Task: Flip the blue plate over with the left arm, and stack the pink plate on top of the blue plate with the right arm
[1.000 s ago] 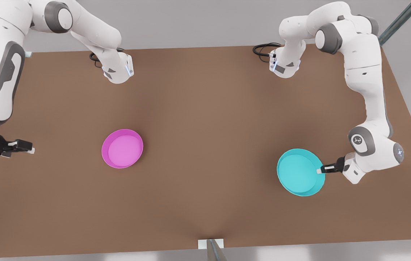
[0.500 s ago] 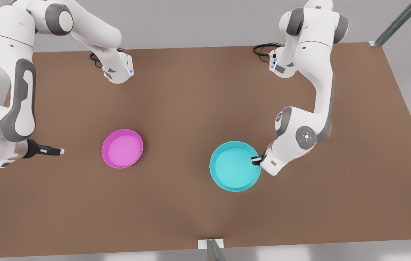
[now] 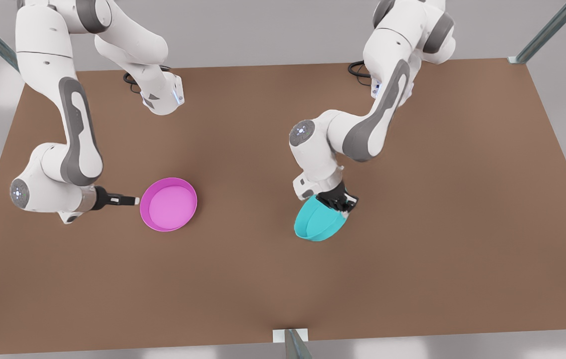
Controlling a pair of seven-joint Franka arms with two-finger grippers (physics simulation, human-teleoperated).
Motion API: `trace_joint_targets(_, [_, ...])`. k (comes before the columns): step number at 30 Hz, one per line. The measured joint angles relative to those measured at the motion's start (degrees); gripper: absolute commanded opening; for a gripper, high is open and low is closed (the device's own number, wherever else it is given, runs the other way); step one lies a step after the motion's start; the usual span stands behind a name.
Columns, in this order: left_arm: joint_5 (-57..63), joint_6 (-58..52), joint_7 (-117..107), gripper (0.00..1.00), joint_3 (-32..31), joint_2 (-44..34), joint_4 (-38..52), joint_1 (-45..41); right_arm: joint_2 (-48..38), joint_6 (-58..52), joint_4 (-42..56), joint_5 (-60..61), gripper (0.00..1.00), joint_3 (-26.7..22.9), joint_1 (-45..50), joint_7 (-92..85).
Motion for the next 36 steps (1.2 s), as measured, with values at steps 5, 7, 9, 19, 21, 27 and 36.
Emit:
trace_joint_targets(5, [17.58, -1.73, -0.57, 0.21, 0.18, 0.52, 3.3, -5.37, 2.82, 0.07, 0.06, 0.16, 1.0, 0.0, -1.18, -4.25])
trace_joint_targets(7, [23.5, -2.18, -0.67, 0.21, 0.26, 0.58, 3.5, -7.28, 3.75, 0.13, 0.12, 0.16, 1.0, 0.0, -1.33, -4.29])
trace_joint_targets(9, [29.28, -2.65, -0.81, 0.21, 0.27, 0.47, 3.85, -9.96, 5.72, 1.26, 0.06, 0.16, 1.0, 0.0, -1.33, -4.29])
trace_joint_targets(19, [57.5, -20.73, -3.58, 0.21, 0.43, 18.78, 11.18, -21.18, 12.37, 9.12, 0.32, 0.24, 1.0, 0.0, -3.27, -24.33])
trace_joint_targets(21, [60.02, -21.22, -5.68, 0.21, 0.44, 20.48, 11.23, -22.04, 13.72, 9.03, 0.48, 1.9, 1.0, 0.09, -3.45, -26.52])
trace_joint_targets(27, [63.63, -23.98, -5.77, 0.21, 0.44, 24.87, 10.89, -24.76, 15.63, 9.03, 0.99, 2.53, 1.0, 0.14, -3.38, -26.88])
trace_joint_targets(36, [64.77, -23.03, -10.29, 0.21, 0.0, 32.59, 11.23, -27.34, 18.13, 9.12, 2.78, 2.44, 0.49, 0.27, -2.49, -28.72])
